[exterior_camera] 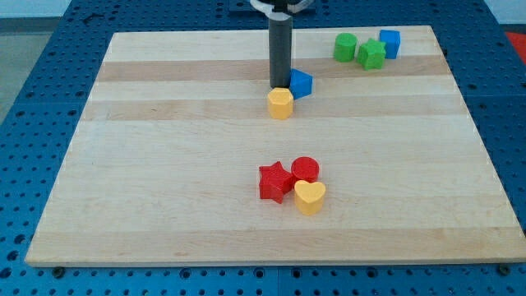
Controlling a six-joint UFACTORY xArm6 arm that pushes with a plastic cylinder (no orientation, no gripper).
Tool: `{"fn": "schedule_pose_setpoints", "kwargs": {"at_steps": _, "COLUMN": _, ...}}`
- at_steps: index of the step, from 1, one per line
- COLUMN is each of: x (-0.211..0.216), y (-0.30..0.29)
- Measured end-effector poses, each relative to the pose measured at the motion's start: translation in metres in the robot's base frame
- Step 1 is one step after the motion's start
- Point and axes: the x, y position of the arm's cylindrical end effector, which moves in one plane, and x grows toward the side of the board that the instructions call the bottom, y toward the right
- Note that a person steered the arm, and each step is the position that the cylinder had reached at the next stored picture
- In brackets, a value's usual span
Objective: Push the blue triangle to the left
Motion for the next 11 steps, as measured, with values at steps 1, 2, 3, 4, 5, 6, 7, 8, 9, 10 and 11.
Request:
{"fn": "schedule_pose_setpoints", "kwargs": {"at_steps": 1, "x": -0.018, "y": 0.020}}
{"fn": "schedule_pose_setpoints", "kwargs": {"at_steps": 2, "x": -0.021, "y": 0.077}}
{"fn": "schedule_pose_setpoints", "kwargs": {"at_steps": 3, "x": -0.008, "y": 0.129}}
{"fn": "schedule_pose_setpoints", "kwargs": {"at_steps": 4, "x": 0.023, "y": 0.132}}
{"fn": "schedule_pose_setpoints", "kwargs": {"at_steps": 5, "x": 0.014, "y": 0.084}}
{"fn": "schedule_pose_setpoints", "kwargs": {"at_steps": 6, "x": -0.006, "y": 0.054}}
{"fn": "schedule_pose_setpoints", "kwargs": {"at_steps": 7, "x": -0.008, "y": 0.022}}
{"fn": "schedule_pose_setpoints", "kwargs": {"at_steps": 8, "x": -0.008, "y": -0.004}}
{"fn": "schedule_pose_setpoints", "kwargs": {"at_steps": 9, "x": -0.012, "y": -0.005}}
{"fn": "schedule_pose_setpoints", "kwargs": {"at_steps": 10, "x": -0.012, "y": -0.007}}
{"fn": "schedule_pose_setpoints", "kwargs": {"at_steps": 11, "x": -0.014, "y": -0.028}}
